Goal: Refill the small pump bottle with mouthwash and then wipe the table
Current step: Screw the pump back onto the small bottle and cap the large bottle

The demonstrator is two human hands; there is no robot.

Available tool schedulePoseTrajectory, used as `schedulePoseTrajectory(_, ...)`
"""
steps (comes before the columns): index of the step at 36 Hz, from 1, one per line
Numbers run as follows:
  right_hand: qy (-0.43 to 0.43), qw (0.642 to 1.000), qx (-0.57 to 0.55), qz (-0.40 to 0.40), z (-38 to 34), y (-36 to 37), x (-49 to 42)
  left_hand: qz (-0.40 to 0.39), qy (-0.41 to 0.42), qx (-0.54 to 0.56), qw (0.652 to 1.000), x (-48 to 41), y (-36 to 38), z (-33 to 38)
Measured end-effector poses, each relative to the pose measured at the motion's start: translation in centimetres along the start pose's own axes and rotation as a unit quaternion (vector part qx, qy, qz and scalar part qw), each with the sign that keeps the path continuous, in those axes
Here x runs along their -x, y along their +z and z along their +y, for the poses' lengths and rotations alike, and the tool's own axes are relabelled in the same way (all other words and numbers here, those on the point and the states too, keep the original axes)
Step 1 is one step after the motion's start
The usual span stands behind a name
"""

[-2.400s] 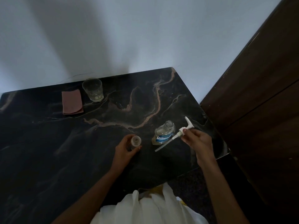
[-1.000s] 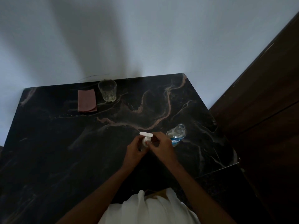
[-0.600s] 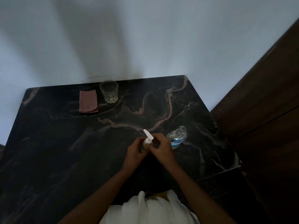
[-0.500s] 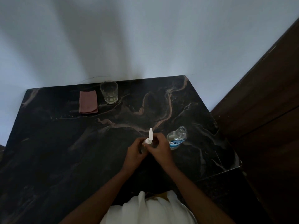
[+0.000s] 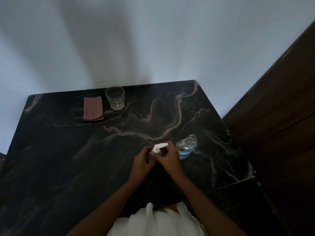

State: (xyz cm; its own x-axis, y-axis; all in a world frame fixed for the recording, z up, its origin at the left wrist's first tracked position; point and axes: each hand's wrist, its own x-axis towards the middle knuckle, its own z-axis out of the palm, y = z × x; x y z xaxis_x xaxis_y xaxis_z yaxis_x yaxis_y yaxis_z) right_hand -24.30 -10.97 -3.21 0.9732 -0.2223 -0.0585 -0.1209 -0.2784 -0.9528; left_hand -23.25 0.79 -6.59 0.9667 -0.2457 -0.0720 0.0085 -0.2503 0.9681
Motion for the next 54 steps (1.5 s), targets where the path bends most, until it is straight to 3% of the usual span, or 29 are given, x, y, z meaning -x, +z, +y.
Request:
schedulePoseTrajectory(11,0.026,0.995,-0.046,-0.084,0.5,-1.2,0.2,0.007,0.004,-0.001,1.000,-0.2,0.1,-0.4)
schedulePoseTrajectory(21,0.006,0.999,0.030,-0.029,0.4,-0.3,-0.5,0.005,0.002,0.005,1.000,-0.1,0.0,-0.5)
schedulePoseTrajectory(25,-0.063,0.993,0.066,-0.075,0.5,-0.8,-0.4,0.003,0.009,0.000,1.000,-0.1,0.0,-0.5)
schedulePoseTrajectory(29,-0.033,0.991,0.075,-0.107,0.6,-1.5,-0.2,0.008,0.010,0.002,1.000,0.0,0.0,-0.2)
schedulePoseTrajectory(37,-0.015,0.997,0.069,-0.042,0.5,-0.6,-0.6,0.006,0.006,0.009,1.000,0.0,0.0,-0.1)
schedulePoseTrajectory(46,-0.022,0.991,0.061,-0.114,0.5,-1.7,-0.3,0.010,0.018,0.001,1.000,-0.1,0.1,-0.4)
schedulePoseTrajectory(54,0.014,0.998,0.033,-0.048,0.4,-0.7,-0.7,0.007,0.016,0.002,1.000,-0.1,0.0,-0.3)
